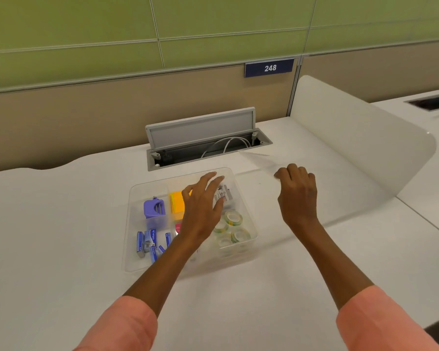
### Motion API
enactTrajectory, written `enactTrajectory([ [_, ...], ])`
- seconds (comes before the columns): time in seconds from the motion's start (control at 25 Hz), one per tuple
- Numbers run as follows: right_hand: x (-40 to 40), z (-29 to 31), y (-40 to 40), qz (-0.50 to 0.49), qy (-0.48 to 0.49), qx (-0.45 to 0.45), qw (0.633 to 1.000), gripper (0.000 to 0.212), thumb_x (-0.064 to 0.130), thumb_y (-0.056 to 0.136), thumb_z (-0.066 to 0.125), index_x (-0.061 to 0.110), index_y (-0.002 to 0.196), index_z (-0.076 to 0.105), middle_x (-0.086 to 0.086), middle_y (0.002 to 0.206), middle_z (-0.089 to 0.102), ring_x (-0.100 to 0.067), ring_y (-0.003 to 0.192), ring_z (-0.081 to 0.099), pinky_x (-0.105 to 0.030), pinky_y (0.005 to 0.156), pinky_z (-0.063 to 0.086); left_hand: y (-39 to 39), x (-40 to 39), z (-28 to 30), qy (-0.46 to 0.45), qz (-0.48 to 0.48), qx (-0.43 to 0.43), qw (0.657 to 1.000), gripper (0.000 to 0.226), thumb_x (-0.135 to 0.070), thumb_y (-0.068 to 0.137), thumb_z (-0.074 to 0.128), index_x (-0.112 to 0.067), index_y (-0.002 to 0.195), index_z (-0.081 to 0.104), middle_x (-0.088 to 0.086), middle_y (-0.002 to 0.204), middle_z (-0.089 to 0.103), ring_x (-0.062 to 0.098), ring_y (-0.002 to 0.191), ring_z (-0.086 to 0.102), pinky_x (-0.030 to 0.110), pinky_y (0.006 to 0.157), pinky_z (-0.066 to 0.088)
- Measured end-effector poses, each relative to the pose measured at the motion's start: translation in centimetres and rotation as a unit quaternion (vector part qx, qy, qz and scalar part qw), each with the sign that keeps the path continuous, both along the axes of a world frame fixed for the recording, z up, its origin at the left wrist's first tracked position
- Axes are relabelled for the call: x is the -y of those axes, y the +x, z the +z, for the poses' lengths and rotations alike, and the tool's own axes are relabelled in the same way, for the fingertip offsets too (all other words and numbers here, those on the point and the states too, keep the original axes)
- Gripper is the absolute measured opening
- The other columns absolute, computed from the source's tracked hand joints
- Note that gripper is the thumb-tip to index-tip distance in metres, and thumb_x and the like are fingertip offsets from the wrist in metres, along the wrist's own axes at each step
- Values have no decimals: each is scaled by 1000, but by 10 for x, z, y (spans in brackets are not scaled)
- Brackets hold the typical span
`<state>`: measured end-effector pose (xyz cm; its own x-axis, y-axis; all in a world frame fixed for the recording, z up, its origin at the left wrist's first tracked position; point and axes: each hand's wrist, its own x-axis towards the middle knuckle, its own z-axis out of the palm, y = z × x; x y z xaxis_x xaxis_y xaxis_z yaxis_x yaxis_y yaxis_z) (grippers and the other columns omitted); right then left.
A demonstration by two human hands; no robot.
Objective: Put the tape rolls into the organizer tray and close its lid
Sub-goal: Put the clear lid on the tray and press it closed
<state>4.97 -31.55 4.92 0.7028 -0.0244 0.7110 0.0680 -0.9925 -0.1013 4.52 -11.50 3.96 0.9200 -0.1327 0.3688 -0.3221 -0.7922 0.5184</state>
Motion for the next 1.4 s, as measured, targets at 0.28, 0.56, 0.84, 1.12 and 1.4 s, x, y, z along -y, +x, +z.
enactTrajectory([
  [0.28, -57, 40, -6, 173, 6, 180, 968, 17, 2, 81, 51, 3, 75, 67, -14, 66, 62, -23, 73, 46, -32, 61, 40, 20, -15, 47, 21, -29, 114, 993, 57, -15, 85, 62, -13, 136, 38, 9, 144, 44, 23, 133, 41, 29, 105, 34],
  [0.56, -95, 62, 4, 198, 16, 158, 967, 46, 7, 76, 67, 14, 119, 53, -14, 120, 49, -24, 111, 40, -34, 90, 32, 9, -65, 70, 21, 98, 266, 959, 19, -6, 80, 64, -1, 98, 69, 17, 93, 74, 32, 75, 72, 30, 66, 54],
  [0.84, -98, 22, 7, 203, 231, 9, 951, 70, 21, 83, 63, 19, 140, 23, -18, 151, 25, -26, 139, 24, -40, 107, 27, 10, -132, 87, -313, 248, 156, 903, 19, -15, 79, 68, -4, 95, 70, 15, 90, 73, 25, 79, 67, 37, 77, 56],
  [1.12, -87, -1, 26, 175, 399, -80, 896, 57, 33, 92, 48, 18, 142, 25, -11, 145, 36, -24, 134, 35, -45, 111, 33, -8, -168, 63, -553, 237, -94, 793, 28, -11, 80, 67, -8, 107, 64, 12, 104, 68, 21, 88, 69, 28, 80, 56],
  [1.4, -64, -28, 28, 101, 533, -173, 822, 55, 40, 92, 47, 17, 139, 33, -10, 127, 54, -20, 98, 56, -41, 86, 53, -19, -180, 19, -574, 223, -232, 753, 28, -7, 83, 61, -4, 111, 61, 10, 92, 69, 17, 78, 68, 26, 73, 52],
])
